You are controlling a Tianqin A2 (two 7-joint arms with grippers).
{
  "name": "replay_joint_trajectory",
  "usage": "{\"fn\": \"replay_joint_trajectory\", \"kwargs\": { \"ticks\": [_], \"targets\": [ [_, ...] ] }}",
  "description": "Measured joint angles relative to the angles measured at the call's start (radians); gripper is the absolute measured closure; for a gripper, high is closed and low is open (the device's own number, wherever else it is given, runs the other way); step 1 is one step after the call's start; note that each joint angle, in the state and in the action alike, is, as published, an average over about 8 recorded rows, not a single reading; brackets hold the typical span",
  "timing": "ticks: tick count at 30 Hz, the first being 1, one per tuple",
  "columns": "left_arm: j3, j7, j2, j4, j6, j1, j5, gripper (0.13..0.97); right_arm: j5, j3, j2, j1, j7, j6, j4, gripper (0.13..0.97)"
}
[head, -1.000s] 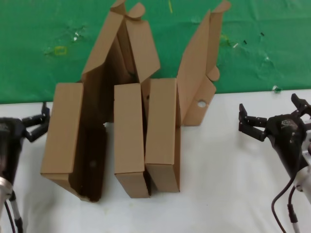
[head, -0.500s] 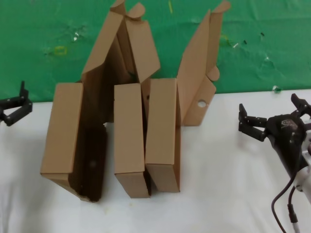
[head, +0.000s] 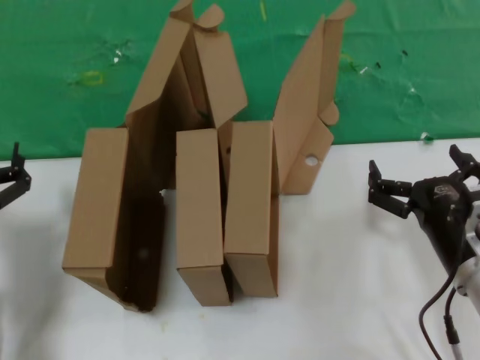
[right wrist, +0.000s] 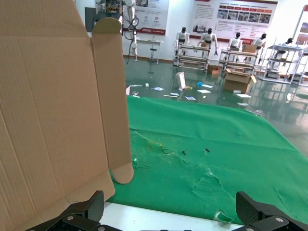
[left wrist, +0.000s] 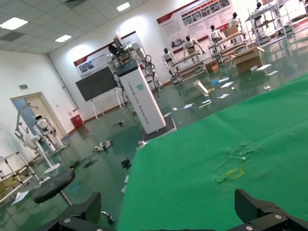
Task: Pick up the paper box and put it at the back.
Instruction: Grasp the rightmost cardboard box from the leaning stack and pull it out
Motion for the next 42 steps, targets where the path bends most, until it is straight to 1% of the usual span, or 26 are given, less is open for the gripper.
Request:
{"fn": "replay_joint_trajectory", "kwargs": {
  "ticks": [7,15,17,18,22,25,26,27,31,34,35,39,42],
  "targets": [
    [-0.024,0.031,0.007,0.002,0.016,0.007,-0.019,0.132,0.0,0.0,0.0,0.0,0.0,0.0,0.0,0.137],
    [-0.076,0.108,0.027,0.023,0.049,-0.001,-0.047,0.132,0.0,0.0,0.0,0.0,0.0,0.0,0.0,0.159],
    [-0.085,0.125,0.033,0.026,0.059,0.002,-0.054,0.132,0.0,0.0,0.0,0.0,0.0,0.0,0.0,0.159],
    [-0.089,0.134,0.037,0.026,0.064,0.005,-0.057,0.132,0.0,0.0,0.0,0.0,0.0,0.0,0.0,0.172],
    [-0.105,0.189,0.066,0.022,0.092,0.028,-0.072,0.132,0.0,0.0,0.0,0.0,0.0,0.0,0.0,0.224],
    [-0.118,0.25,0.094,0.022,0.116,0.047,-0.09,0.132,0.0,0.0,0.0,0.0,0.0,0.0,0.0,0.262],
    [-0.121,0.272,0.103,0.023,0.123,0.053,-0.098,0.132,0.0,0.0,0.0,0.0,0.0,0.0,0.0,0.262],
    [-0.122,0.293,0.11,0.025,0.128,0.059,-0.107,0.132,0.0,0.0,0.0,0.0,0.0,0.0,0.0,0.284],
    [-0.114,0.367,0.129,0.032,0.135,0.081,-0.144,0.132,0.0,0.0,0.0,0.0,0.0,0.0,0.0,0.371],
    [-0.1,0.391,0.134,0.032,0.127,0.093,-0.16,0.132,0.0,0.0,0.0,0.0,0.0,0.0,0.0,0.436],
    [-0.095,0.39,0.134,0.03,0.121,0.097,-0.161,0.132,0.0,0.0,0.0,0.0,0.0,0.0,0.0,0.436],
    [-0.068,0.348,0.123,0.015,0.085,0.111,-0.141,0.132,0.0,0.0,0.0,0.0,0.0,0.0,0.0,0.548],
    [-0.039,0.3,0.1,0.006,0.037,0.123,-0.108,0.132,0.0,0.0,0.0,0.0,0.0,0.0,0.0,0.633]
  ]
}}
